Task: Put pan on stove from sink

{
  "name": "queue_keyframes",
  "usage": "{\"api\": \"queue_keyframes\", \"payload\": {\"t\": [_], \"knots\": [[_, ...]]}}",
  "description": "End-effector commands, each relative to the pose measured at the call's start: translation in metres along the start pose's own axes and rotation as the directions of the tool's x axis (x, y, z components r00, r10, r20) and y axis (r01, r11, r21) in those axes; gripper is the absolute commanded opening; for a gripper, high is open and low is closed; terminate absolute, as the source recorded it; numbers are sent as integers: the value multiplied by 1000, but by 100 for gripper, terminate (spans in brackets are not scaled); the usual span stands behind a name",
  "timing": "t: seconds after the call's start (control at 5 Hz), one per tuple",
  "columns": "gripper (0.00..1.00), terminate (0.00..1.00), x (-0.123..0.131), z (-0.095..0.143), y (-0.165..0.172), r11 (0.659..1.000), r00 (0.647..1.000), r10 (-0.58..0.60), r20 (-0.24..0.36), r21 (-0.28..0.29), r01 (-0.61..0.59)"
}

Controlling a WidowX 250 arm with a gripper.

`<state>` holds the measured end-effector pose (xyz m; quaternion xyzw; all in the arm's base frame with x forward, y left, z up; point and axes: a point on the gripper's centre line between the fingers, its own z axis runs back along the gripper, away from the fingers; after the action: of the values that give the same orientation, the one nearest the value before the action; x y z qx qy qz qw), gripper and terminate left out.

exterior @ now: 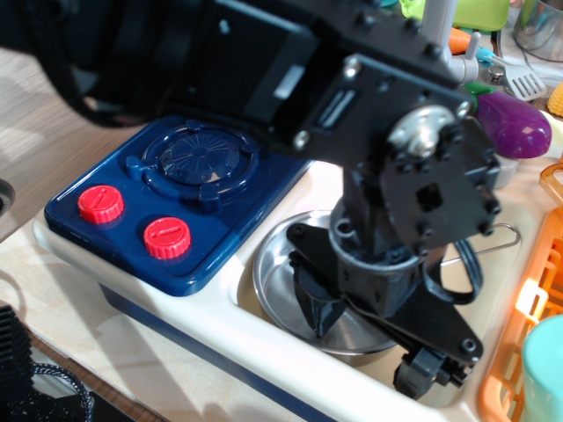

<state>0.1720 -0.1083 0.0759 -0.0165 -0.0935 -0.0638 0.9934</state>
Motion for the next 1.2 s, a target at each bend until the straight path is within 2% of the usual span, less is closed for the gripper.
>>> {"api": "queue_keyframes", "payload": {"t": [0.0, 0.6, 0.8, 1.0], "knots": [[0, 0, 5, -5, 2, 1000, 1000, -2, 20, -10, 3], [0, 0, 19, 36, -9, 997, 997, 5, -74, 76, 0], [0, 0, 26, 57, -10, 993, 993, 17, -114, 120, -3], [0, 0, 32, 80, 0, 984, 992, 18, -123, 180, 4]]}}
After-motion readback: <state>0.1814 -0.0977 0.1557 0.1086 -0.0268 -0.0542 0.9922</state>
